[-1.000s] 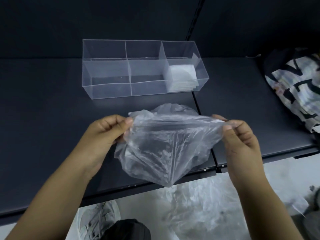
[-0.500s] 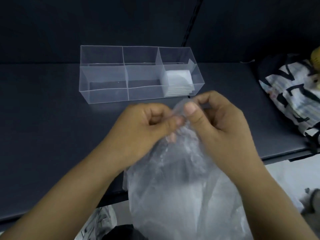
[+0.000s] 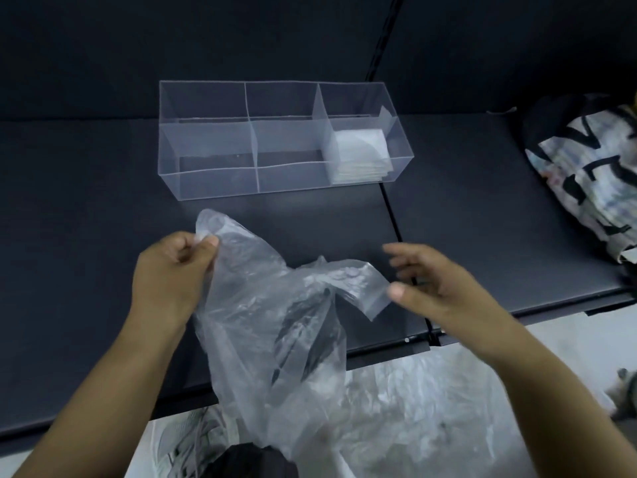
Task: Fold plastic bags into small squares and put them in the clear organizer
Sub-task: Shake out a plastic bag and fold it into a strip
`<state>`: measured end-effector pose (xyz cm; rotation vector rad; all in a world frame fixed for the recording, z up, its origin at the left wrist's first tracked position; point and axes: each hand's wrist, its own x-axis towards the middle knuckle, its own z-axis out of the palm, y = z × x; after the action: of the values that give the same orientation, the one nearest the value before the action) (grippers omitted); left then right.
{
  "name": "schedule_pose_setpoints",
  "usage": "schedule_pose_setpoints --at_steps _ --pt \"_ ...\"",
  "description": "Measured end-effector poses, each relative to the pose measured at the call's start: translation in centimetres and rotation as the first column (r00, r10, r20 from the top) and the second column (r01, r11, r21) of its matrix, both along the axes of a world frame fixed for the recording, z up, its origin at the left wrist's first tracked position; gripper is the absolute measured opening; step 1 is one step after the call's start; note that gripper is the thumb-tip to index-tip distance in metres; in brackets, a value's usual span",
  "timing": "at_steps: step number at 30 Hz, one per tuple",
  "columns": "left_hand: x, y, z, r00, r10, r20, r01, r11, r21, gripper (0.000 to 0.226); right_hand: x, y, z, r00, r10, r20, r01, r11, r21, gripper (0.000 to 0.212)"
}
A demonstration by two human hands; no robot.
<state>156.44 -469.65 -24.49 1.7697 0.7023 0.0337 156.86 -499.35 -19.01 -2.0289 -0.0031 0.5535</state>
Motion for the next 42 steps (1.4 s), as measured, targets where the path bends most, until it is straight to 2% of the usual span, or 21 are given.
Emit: schedule_pose_setpoints --at_steps 2,6,7,10,13,16,18,21,23,24,26,27,29,32,34,35,37,39,41,42 --pt "0.1 0.1 -0.2 1.000 0.012 0.003 -0.012 1.000 -0.022 0.020 -0.3 1.6 -0.6 0.996 0.085 -0.018 -0.086 0.996 -0.018 0.040" --pt "0.2 0.6 -0.7 1.000 0.015 0.019 -0.014 1.000 -0.023 0.027 -0.2 2.8 -1.0 0.993 0.119 0.003 -0.119 0.993 -0.003 0.005" --pt "0.3 0.7 -0.9 1.000 0.018 0.026 -0.017 1.000 -0.024 0.031 -0.1 2.6 -0.9 0.994 0.105 0.012 -0.105 0.994 0.032 0.003" --pt "0.4 1.1 -1.5 0.997 0.053 0.048 -0.053 0.999 -0.011 0.034 0.4 1.5 -0.4 0.999 -0.001 0.054 -0.005 0.993 0.116 0.015" --pt "0.5 1.2 -1.9 0.993 0.097 0.074 -0.098 0.995 0.006 0.032 1.0 0.6 -0.5 0.973 -0.230 -0.013 0.227 0.952 0.206 0.022" --pt "0.7 1.7 -2.5 0.982 0.162 0.097 -0.158 0.986 -0.047 0.036 2.0 -0.4 -0.7 0.884 -0.455 -0.106 0.466 0.847 0.256 0.018" --pt "0.9 2.0 -2.7 0.986 0.146 0.085 -0.141 0.988 -0.061 0.039 3.2 -1.0 -0.9 0.839 -0.536 -0.093 0.542 0.807 0.237 0.014" --pt "2.2 1.8 -2.4 0.993 0.090 0.081 -0.086 0.995 -0.045 0.039 5.9 -1.2 -1.4 0.776 -0.631 -0.020 0.620 0.756 0.208 0.014" --pt "3.4 1.5 -2.0 0.989 0.117 0.095 -0.109 0.990 -0.089 0.030 7.5 -1.1 -1.8 0.684 -0.728 0.035 0.701 0.670 0.245 0.008" --pt "3.9 1.4 -1.8 0.986 0.142 0.091 -0.130 0.984 -0.124 0.025 7.9 -1.1 -1.9 0.635 -0.768 0.088 0.730 0.634 0.255 0.009" --pt "4.2 1.6 -1.9 0.985 0.167 0.036 -0.156 0.968 -0.198 0.021 7.4 -0.8 -1.9 0.587 -0.773 0.242 0.750 0.631 0.198 0.018" --pt "4.0 1.9 -1.9 0.988 0.156 -0.004 -0.153 0.961 -0.230 0.026 6.5 -0.4 -1.7 0.592 -0.745 0.307 0.738 0.655 0.165 0.018" --pt "2.8 2.5 -1.8 0.993 0.099 -0.060 -0.112 0.950 -0.292 0.037 3.4 0.8 -1.3 0.697 -0.636 0.332 0.633 0.763 0.133 0.014" --pt "-0.5 2.6 -1.0 0.997 0.030 -0.069 -0.056 0.906 -0.419 0.045 -2.8 3.1 -1.4 0.934 -0.320 0.157 0.306 0.946 0.109 0.030" --pt "-2.7 2.3 -0.6 0.996 0.034 -0.079 -0.068 0.873 -0.482 0.049 -6.2 5.1 -1.7 0.990 -0.117 0.075 0.116 0.993 0.018 0.046" --pt "-3.7 2.1 -0.5 0.995 0.045 -0.088 -0.084 0.858 -0.507 0.049 -7.4 6.1 -2.1 0.995 -0.078 0.067 0.079 0.997 -0.019 0.053" --pt "-5.5 1.6 -0.3 0.991 0.045 -0.125 -0.106 0.831 -0.546 0.049 -8.7 7.8 -3.0 0.991 -0.110 0.080 0.113 0.993 -0.031 0.049" --pt "-7.0 1.0 -0.3 0.985 -0.017 -0.171 -0.088 0.807 -0.583 0.055 -8.9 8.9 -3.6 0.974 -0.196 0.117 0.197 0.980 0.001 0.029" --pt "-8.0 0.3 -0.4 0.976 -0.079 -0.203 -0.062 0.792 -0.607 0.050 -8.4 9.0 -3.9 0.959 -0.268 0.093 0.262 0.962 0.075 0.010" --pt "-8.2 0.1 -0.5 0.975 -0.075 -0.211 -0.072 0.788 -0.611 0.042 -8.0 8.6 -3.9 0.959 -0.277 0.059 0.268 0.955 0.131 0.016"
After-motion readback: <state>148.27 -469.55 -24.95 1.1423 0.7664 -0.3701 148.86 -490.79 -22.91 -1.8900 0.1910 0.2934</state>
